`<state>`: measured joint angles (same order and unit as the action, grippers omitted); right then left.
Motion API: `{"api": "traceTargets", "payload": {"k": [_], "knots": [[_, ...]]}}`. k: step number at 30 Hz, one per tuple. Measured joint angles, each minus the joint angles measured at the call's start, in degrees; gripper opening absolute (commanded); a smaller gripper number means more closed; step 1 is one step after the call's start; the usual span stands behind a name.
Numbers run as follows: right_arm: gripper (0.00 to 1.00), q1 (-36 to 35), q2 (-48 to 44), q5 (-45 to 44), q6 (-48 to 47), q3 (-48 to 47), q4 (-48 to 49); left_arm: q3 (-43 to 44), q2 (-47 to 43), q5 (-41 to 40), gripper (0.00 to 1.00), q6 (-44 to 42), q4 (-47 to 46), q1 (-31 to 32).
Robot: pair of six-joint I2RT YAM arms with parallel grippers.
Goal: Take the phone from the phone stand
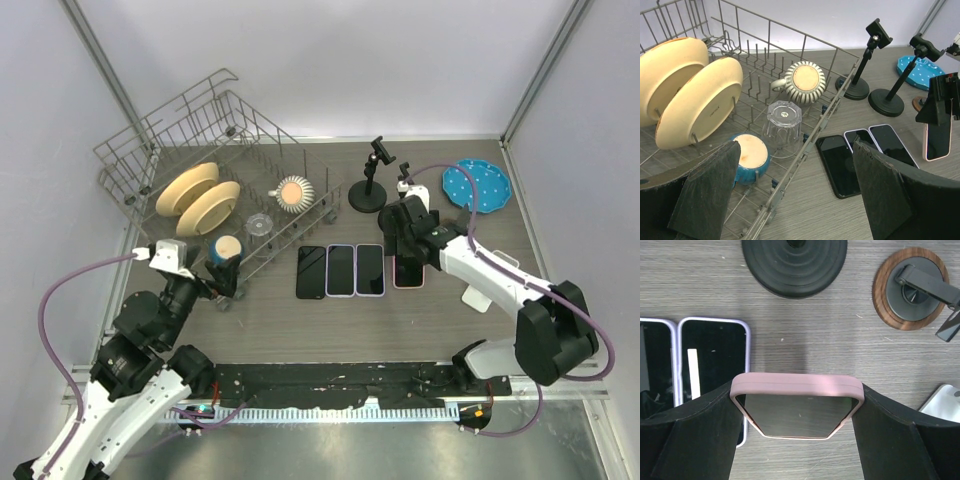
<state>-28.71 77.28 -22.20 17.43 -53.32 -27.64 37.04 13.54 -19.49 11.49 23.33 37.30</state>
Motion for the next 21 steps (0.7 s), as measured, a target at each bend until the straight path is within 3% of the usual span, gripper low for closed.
{"api": "traceTargets", "payload": {"k": [21], "knots": [[0.29,0.5,13.6,-4.3,5.5,0.9,6.6,-0.5,2.4,1.3,0.98,-0.2,-0.4,0.0]]}}
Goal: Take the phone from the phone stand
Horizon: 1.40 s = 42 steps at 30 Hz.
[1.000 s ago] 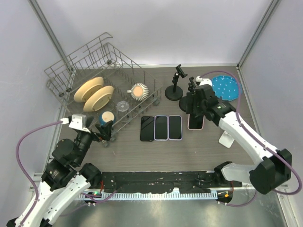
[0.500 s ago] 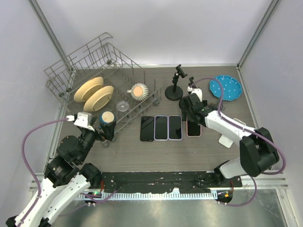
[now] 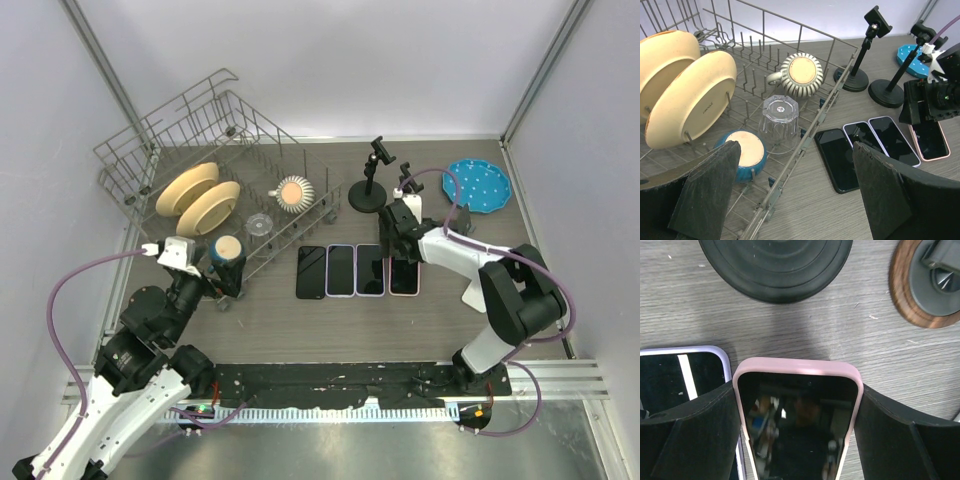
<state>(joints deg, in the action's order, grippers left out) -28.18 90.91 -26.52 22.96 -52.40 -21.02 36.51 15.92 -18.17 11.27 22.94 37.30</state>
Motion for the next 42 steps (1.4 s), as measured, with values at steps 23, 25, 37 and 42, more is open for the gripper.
{"api": "traceTargets", "payload": {"k": [23,25,37,42], "knots": [[0.68,0.3,2.8,1.4,1.6,0.0,0.0,0.0,0.7,0.4,0.98,0.0,0.0,0.0],[0.68,0.8,2.8,1.6,1.8,0.1,0.1,0.0,0.8,0.5,0.98,0.0,0.0,0.0],[0.72,4.5,2.8,8.0,2.4,1.8,3.9,0.0,0.8,0.8,0.98,0.0,0.0,0.0],[0.74,5.1,2.9,9.4,2.4,1.8,4.8,0.0,0.8,0.8,0.98,0.0,0.0,0.0]]}}
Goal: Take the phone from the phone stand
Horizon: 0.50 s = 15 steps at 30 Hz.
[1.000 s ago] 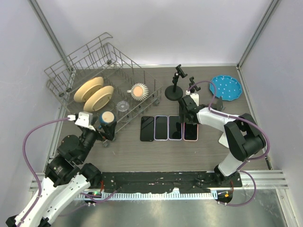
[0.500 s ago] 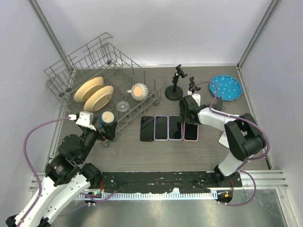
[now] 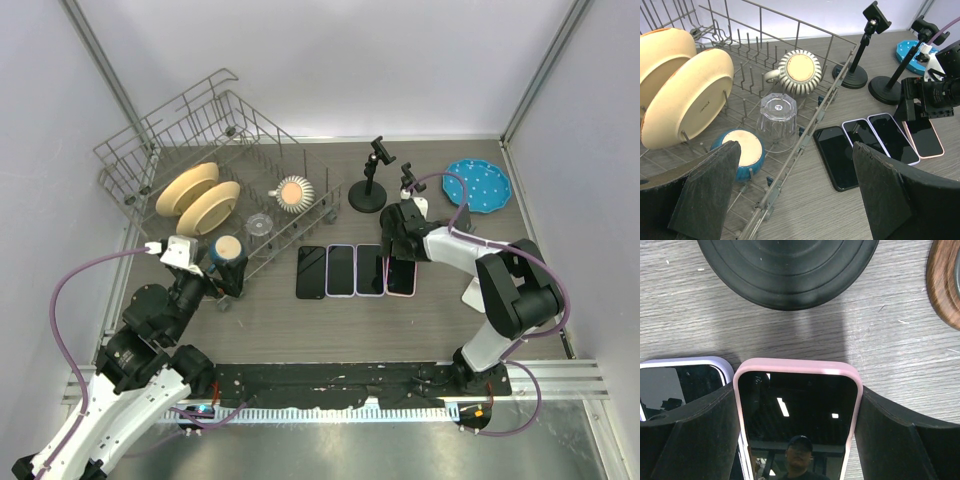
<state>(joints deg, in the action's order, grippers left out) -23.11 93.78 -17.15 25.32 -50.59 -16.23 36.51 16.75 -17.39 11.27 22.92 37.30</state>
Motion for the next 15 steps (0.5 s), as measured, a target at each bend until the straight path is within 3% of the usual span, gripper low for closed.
{"api": "traceTargets", "payload": {"k": [15], "knots": [[0.86,0.5,-0.4,1.2,0.0,0.8,1.2,0.0,0.0,0.0,0.98,0.0,0.0,0.0]]}}
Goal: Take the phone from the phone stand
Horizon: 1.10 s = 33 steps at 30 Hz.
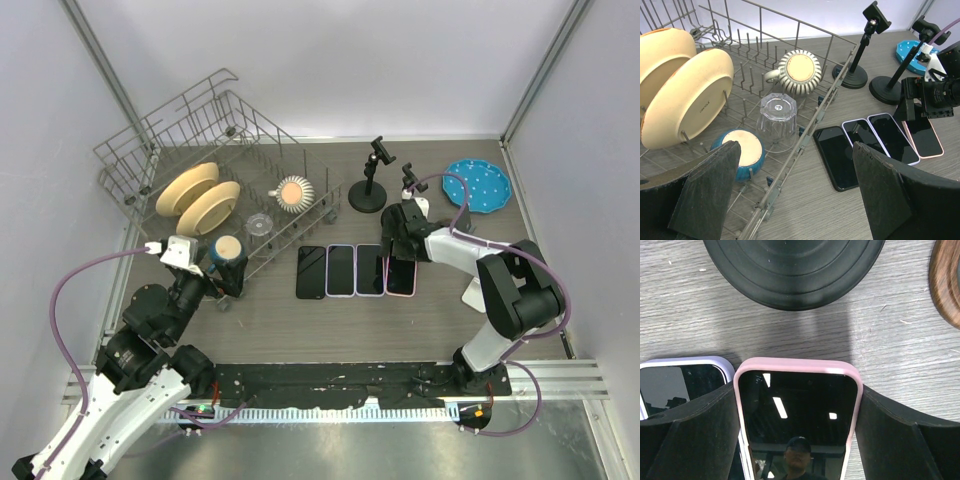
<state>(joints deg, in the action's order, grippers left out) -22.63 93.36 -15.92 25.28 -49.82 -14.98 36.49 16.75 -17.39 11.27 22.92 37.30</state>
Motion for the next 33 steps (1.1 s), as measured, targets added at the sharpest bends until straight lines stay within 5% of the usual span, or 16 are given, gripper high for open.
{"api": "traceTargets", "payload": {"k": [33], "knots": [[0.90,2.2,-7.4,-0.2,4.1,5.2,2.4,0.0,0.0,0.2,0.98,0.0,0.0,0.0]]}}
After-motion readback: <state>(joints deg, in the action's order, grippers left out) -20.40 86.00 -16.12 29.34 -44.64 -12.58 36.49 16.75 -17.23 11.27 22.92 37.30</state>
